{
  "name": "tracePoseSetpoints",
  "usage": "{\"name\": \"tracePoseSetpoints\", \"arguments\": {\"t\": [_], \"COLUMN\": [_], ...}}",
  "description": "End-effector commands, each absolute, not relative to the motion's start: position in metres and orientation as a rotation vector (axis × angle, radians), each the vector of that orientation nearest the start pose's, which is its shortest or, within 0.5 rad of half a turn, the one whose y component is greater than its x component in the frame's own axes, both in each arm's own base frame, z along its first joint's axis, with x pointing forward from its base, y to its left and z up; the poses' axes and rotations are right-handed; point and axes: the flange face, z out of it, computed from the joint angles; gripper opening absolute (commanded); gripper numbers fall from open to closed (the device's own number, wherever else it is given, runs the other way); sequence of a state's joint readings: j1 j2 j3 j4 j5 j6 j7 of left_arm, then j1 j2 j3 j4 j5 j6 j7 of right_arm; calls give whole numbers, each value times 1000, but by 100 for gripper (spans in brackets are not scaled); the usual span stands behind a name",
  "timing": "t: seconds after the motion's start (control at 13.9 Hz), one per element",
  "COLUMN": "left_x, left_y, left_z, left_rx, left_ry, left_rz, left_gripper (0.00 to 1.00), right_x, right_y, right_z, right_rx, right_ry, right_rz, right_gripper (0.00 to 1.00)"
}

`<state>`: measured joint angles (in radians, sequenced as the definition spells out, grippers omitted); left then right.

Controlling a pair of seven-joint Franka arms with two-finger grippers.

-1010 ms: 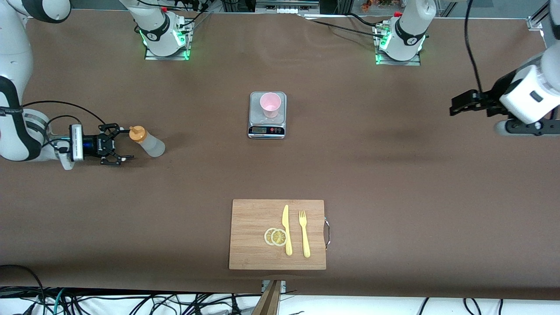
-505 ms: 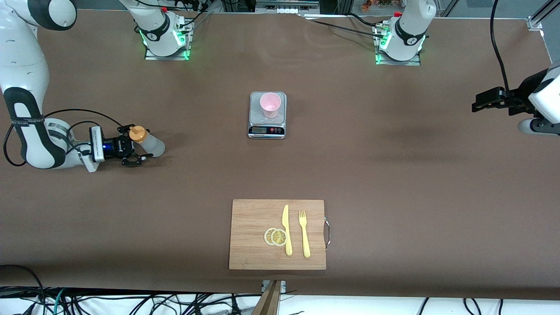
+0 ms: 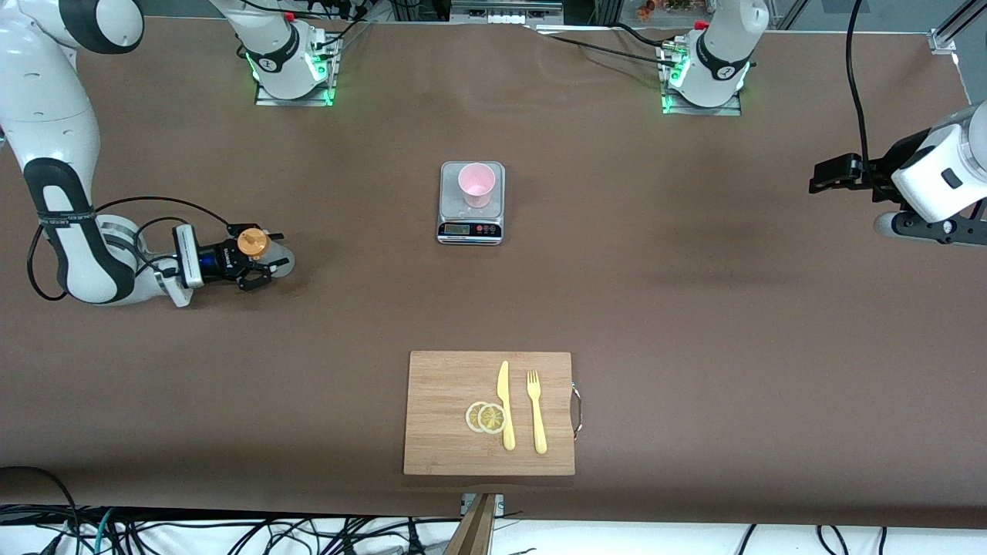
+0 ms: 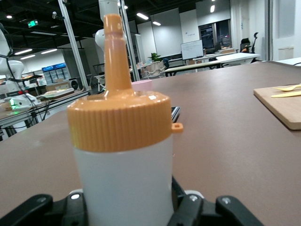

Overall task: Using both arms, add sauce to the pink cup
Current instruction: 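Close the right gripper on the bottle and lift it, then carry the bottle with the right gripper over the pink cup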

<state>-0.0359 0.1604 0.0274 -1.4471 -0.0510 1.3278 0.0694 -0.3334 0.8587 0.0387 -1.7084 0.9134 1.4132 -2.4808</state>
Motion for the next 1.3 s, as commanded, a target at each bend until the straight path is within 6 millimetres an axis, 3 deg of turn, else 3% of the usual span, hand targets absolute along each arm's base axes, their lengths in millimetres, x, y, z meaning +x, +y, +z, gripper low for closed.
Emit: {"name": "tracePoseSetpoints", "arguments": {"t": [0.0,0.29,0.58,0.87,1.01,1.23], "left_x": [574,574,574,574,575,574], "left_y": [-12,-15,-11,-10,-11,-11], "left_z": [574,574,574,574,573,574], "left_rx": [-3139,-3140,-3142,-3143,-3143,-3143], "left_ry": [173,183,176,172,176,176], "left_rz": [455,452,452,452,455,452], "left_gripper": [100,100,100,100,100,100], "right_x": [565,600,627,626,614,584], "right_y": [-50,-5,76,167,205,275], "right_z": [119,184,255,306,320,323], "right_rx": [-1149,-1230,-1365,-1515,-1568,-1633], "right_ry": [-1426,-1573,-1737,-1884,-1947,-2036], "right_rz": [-697,-379,-39,257,379,572], "right_gripper": [0,0,0,0,0,0]}}
